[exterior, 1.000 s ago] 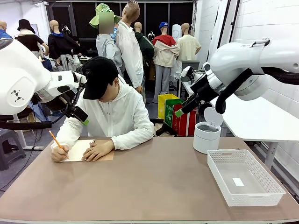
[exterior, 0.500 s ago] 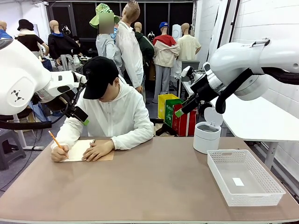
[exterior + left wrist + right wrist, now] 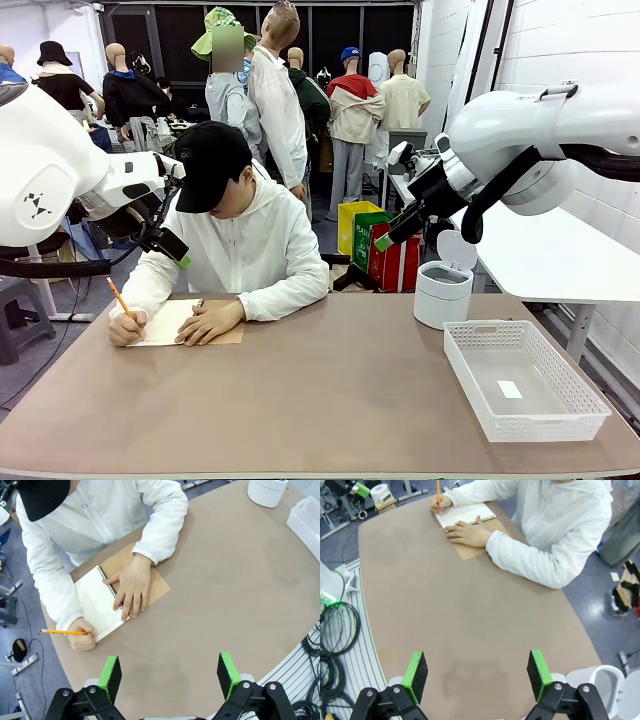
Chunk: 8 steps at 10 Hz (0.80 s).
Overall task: Sort the paper based on its condition.
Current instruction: If a person hands you a paper, place it in the Organizing basket , and if it's crumpled, put it in the Trash can.
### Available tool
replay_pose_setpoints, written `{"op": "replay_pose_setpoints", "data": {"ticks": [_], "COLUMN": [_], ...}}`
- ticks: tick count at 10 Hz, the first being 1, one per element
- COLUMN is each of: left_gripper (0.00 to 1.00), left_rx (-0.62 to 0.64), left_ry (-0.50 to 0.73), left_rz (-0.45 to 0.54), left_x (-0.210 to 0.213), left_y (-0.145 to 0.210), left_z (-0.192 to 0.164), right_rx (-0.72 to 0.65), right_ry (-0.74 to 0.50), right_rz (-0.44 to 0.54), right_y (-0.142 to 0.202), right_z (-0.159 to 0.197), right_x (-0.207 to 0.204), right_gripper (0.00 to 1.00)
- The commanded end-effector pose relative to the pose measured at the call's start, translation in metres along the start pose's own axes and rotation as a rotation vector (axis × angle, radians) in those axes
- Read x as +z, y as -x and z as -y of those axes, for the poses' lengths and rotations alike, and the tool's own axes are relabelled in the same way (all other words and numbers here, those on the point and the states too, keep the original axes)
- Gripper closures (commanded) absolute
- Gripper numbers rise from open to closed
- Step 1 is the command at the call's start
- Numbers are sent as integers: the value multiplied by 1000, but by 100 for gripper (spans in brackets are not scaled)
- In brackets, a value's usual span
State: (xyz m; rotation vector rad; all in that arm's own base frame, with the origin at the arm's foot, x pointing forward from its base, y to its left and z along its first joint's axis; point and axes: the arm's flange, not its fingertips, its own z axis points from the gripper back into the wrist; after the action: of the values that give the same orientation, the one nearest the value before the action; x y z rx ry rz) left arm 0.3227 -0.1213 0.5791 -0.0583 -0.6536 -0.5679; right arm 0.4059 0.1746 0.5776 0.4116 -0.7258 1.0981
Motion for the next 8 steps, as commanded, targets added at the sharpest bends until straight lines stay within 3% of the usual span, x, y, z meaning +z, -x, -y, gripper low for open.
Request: {"op": "replay_pose_setpoints", "data": {"ticks": [1,8], "left_gripper": [0,0], "left_rx": [4,4], "left_ry": [2,2], "left_rz": [5,5], "left_x": [0,0], "left_y": [0,0], "left_z": [-1,-1], "right_rx": [-4,-4], "right_ry": [6,6], "right_rz": [0,0], "right_y": [0,0], "right_z": [1,1], "right_x": [-2,-2], "right_gripper": [0,0]}}
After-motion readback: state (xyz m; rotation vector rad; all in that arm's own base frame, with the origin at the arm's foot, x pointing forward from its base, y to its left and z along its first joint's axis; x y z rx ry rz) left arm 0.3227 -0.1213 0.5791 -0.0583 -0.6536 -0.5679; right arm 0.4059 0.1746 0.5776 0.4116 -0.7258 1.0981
